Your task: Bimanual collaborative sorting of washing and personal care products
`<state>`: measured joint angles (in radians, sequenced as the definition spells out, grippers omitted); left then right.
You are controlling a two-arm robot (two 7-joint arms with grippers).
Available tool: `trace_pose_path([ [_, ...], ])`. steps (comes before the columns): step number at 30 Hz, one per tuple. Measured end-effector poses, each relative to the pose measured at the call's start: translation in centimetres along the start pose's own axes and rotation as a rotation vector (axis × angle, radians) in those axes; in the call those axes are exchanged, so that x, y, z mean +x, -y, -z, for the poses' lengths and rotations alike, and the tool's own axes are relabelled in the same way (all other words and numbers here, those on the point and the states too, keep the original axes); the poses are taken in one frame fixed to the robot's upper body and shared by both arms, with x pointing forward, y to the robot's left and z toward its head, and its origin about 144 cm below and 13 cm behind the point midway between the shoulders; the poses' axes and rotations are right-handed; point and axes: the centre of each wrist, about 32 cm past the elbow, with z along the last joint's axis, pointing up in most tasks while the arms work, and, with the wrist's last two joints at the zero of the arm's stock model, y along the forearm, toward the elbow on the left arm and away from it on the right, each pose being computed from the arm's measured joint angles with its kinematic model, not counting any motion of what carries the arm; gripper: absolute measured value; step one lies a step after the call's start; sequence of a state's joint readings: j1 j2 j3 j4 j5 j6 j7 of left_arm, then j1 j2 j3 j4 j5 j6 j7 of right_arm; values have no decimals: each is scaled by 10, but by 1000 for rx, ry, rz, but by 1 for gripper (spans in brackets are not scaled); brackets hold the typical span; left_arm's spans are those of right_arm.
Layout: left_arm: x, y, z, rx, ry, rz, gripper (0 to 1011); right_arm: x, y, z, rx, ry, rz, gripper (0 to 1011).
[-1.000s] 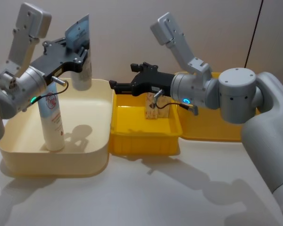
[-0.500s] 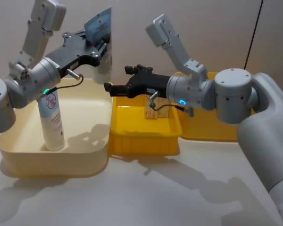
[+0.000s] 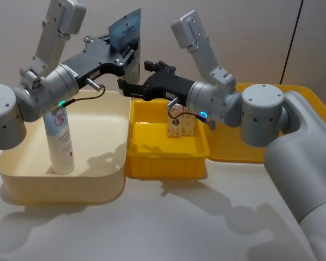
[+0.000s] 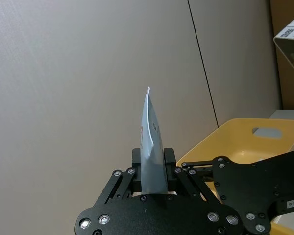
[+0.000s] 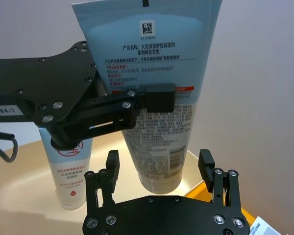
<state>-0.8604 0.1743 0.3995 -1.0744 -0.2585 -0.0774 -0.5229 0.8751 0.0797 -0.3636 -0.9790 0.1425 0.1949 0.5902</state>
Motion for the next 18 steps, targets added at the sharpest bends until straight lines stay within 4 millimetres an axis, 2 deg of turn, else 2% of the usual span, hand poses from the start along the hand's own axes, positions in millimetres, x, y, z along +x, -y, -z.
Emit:
trace_pose_path([
  [18, -2, 4, 0, -4, -1, 17, 261, -9, -16, 6, 18, 30, 40, 1001],
])
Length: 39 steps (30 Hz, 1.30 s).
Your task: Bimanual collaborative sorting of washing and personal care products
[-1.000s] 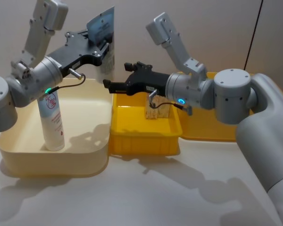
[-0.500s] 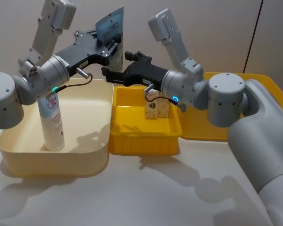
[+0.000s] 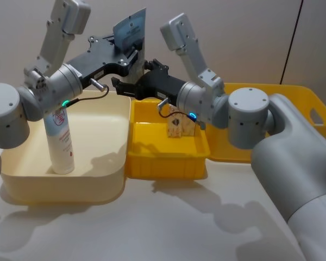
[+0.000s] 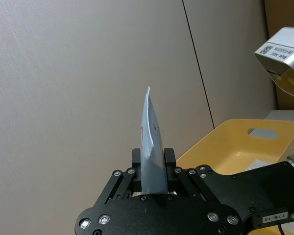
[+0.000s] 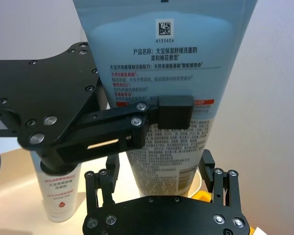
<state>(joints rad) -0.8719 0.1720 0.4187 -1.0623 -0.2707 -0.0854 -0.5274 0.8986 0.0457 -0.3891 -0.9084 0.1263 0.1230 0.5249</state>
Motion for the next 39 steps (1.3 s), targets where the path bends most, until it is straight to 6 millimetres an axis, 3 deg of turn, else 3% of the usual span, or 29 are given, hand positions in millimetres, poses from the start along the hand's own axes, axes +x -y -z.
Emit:
trace_pose_path([
  [9, 0, 0, 0, -1, -1, 2, 260, -5, -7, 2, 12, 29, 27, 1001],
  [22, -1, 0, 0, -2, 0, 2, 261, -7, -11, 2, 20, 46, 42, 698],
  [39, -1, 0, 0, -1, 0, 2, 261, -9, -12, 3, 23, 53, 49, 586],
])
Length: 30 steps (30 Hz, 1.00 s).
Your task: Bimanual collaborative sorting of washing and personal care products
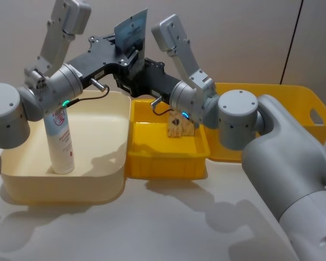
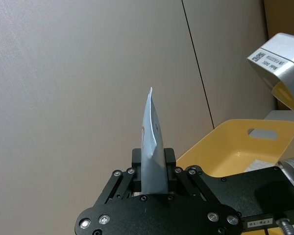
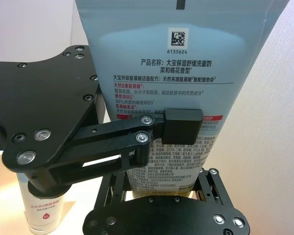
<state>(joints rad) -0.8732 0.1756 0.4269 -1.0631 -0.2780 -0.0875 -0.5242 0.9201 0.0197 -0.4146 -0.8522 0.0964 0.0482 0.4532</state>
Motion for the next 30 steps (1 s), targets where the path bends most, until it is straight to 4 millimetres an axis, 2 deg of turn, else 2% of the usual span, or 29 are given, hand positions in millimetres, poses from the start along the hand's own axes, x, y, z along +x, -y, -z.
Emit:
trace_pose_path([
  [17, 0, 0, 0, 0, 0, 0, 261, 0, 0, 0, 1, 2, 1, 545],
  [21, 0, 0, 0, 0, 0, 1, 335, 0, 0, 0, 1, 2, 1, 546],
  [23, 0, 0, 0, 0, 0, 1, 438, 0, 0, 0, 1, 2, 1, 546],
  [30, 0, 0, 0, 0, 0, 1, 638, 0, 0, 0, 1, 2, 2, 546],
])
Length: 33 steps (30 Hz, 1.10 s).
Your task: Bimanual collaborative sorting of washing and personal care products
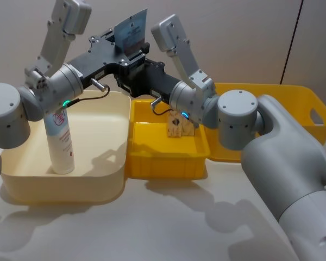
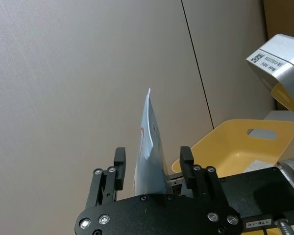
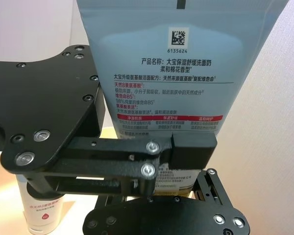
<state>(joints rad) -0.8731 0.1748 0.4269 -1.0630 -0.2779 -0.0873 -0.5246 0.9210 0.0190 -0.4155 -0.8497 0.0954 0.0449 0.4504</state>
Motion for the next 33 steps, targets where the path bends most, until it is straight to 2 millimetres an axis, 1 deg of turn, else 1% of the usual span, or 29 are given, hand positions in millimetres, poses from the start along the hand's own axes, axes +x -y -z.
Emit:
trace_pose_path([
  [2, 0, 0, 0, 0, 0, 0, 696, 0, 0, 0, 0, 0, 1, 546],
  [3, 0, 0, 0, 0, 0, 0, 755, 1, 1, 0, 1, 2, 2, 545],
  [4, 0, 0, 0, 0, 0, 0, 755, 1, 1, 0, 2, 3, 4, 546],
  [6, 0, 0, 0, 0, 0, 0, 832, 2, 2, 0, 3, 5, 10, 545],
  [8, 0, 0, 0, 0, 0, 0, 886, 4, 4, 0, 3, 6, 19, 546],
  [9, 0, 0, 0, 0, 0, 0, 933, 5, 5, 1, 4, 8, 23, 545],
  [10, 0, 0, 0, 0, 0, 0, 933, 5, 5, 1, 4, 8, 23, 545],
  [13, 0, 0, 0, 0, 0, -1, 1000, 11, 11, 1, 6, 13, 49, 546],
  [16, 0, 0, 0, 1, 0, -1, 1000, 16, 15, 1, 5, 16, 68, 546],
  [25, 0, 0, 0, 0, 0, -1, 1000, 39, 39, 3, -15, 36, 180, 546],
  [33, 0, 0, 0, 0, 0, -1, 1000, 51, 51, 1, -24, 42, 290, 546],
])
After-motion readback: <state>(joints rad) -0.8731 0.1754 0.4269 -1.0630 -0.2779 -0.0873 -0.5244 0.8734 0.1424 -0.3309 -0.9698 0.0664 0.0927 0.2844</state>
